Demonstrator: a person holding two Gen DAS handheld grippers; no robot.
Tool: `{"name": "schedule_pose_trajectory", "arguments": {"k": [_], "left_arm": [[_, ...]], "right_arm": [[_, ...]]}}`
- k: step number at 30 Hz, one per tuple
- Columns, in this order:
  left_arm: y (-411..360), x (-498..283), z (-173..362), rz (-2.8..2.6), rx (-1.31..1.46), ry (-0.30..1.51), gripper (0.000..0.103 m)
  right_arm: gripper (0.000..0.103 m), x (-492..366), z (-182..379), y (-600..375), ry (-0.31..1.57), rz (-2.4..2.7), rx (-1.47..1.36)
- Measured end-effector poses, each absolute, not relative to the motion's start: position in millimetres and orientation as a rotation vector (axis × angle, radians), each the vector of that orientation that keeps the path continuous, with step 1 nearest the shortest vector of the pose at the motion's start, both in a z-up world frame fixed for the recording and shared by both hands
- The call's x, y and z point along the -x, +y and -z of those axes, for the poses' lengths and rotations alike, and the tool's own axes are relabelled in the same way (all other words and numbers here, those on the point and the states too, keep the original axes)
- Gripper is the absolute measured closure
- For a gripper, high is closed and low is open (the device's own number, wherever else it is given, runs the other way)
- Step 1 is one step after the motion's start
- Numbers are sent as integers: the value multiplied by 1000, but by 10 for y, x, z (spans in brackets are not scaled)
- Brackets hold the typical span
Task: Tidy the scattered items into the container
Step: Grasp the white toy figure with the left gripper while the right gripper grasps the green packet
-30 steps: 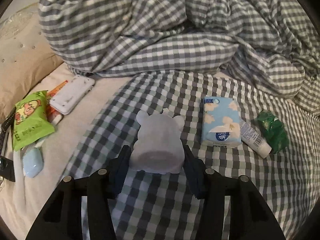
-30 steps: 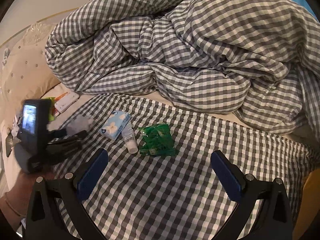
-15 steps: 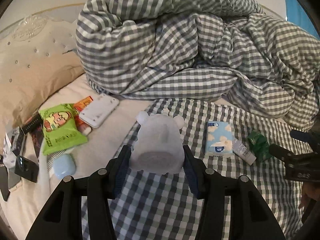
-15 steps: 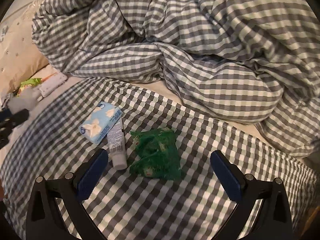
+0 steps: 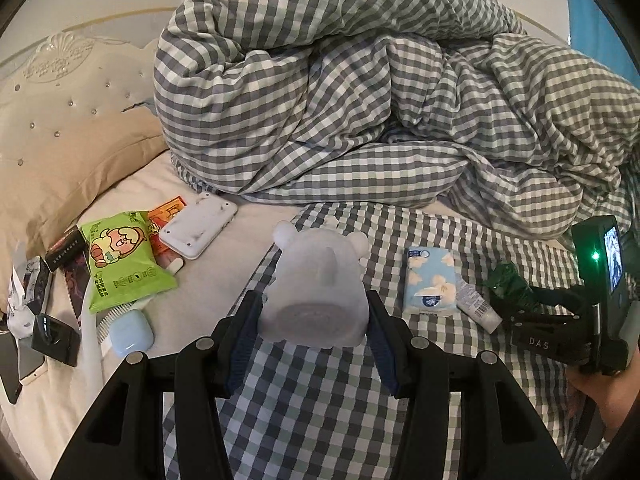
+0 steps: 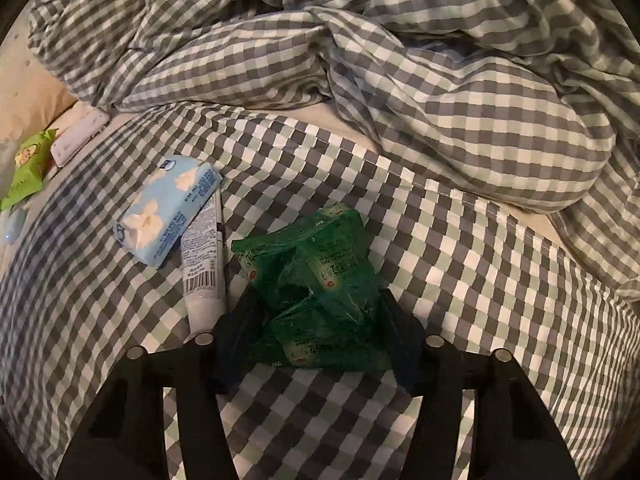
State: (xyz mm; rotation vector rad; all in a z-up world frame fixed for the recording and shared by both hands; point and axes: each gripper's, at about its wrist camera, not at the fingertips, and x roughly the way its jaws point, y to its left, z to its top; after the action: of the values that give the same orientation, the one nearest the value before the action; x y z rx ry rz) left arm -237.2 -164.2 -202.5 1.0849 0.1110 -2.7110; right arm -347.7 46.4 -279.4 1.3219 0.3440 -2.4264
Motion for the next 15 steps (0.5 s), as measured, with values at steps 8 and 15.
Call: {"name": "schedule_pose_trajectory", "arguments": {"k": [8,15], "left_arm": [[-1523,2304,1894,2737,-1066,109,51],[-1318,2157,1609,2795,-1014,100,51]], "right_arm": [[54,3258,2457,506,350,2474,-1205],[58,2855,1921,627,319,2538,-1052]]}}
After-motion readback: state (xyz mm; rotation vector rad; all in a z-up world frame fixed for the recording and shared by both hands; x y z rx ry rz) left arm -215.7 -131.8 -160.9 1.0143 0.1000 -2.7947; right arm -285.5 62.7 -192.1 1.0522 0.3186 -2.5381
